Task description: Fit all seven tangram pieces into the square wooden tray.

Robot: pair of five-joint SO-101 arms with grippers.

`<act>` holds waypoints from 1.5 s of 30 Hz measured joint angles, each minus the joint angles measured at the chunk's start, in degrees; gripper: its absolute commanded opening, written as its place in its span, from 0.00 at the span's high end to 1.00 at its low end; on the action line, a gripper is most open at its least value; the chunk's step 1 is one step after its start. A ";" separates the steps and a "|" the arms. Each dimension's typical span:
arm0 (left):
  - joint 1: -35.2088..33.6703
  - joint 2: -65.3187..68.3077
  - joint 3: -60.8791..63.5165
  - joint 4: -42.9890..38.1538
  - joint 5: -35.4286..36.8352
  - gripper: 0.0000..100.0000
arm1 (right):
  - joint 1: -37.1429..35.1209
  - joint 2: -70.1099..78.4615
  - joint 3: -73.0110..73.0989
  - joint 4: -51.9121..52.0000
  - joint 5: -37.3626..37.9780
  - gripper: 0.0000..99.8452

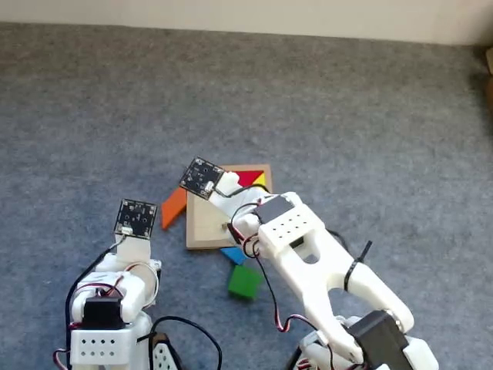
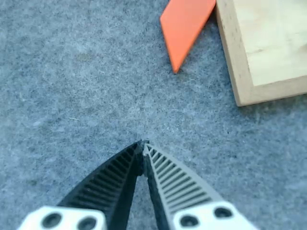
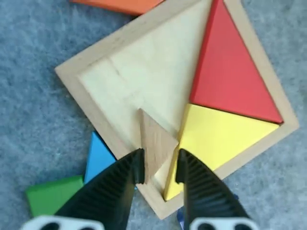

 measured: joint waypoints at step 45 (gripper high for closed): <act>0.00 0.00 0.00 0.00 0.00 0.99 | 3.43 -7.56 -0.79 12.13 -25.14 0.91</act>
